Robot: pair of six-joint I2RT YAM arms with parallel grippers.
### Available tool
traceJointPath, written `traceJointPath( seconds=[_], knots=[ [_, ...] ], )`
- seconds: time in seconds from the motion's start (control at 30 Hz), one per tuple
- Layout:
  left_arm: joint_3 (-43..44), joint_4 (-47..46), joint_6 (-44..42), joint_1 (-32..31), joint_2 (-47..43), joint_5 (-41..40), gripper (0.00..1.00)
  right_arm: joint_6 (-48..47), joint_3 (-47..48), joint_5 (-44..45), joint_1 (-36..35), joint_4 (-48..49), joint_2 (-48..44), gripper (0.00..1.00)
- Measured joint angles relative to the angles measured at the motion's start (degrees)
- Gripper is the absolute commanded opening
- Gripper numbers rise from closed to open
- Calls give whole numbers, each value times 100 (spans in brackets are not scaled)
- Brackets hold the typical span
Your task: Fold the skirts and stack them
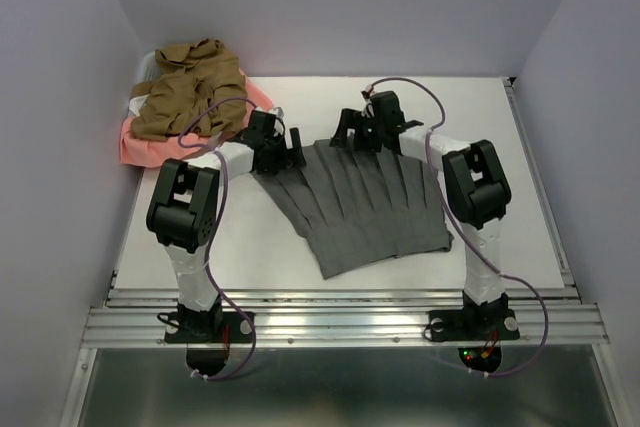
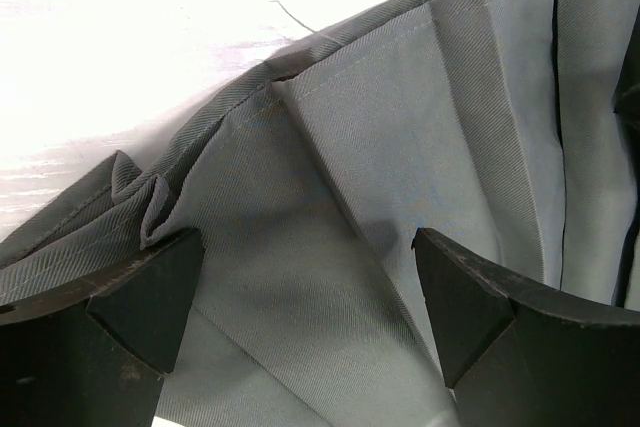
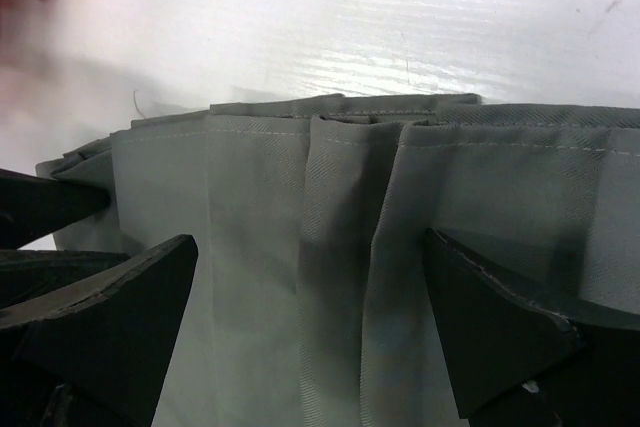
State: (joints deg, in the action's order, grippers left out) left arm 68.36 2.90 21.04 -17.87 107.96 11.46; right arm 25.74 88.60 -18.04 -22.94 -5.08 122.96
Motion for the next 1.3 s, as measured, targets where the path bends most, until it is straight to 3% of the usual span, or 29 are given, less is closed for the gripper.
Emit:
traceJointPath(
  seconds=[0.63, 0.9, 1.1, 1.3],
  knots=[
    [105, 2, -22, 37, 96, -74, 99, 2, 706, -299, 0, 308, 721, 100],
    [684, 393, -101, 37, 184, -140, 99, -249, 717, -136, 0, 98, 616, 100],
    [643, 592, -85, 37, -608, -382, 99, -651, -122, 330, -35, -328, -828, 100],
    [-339, 566, 173, 76, -2124, -992, 99, -907, -1161, 1377, -573, -546, -3049, 100]
  ],
)
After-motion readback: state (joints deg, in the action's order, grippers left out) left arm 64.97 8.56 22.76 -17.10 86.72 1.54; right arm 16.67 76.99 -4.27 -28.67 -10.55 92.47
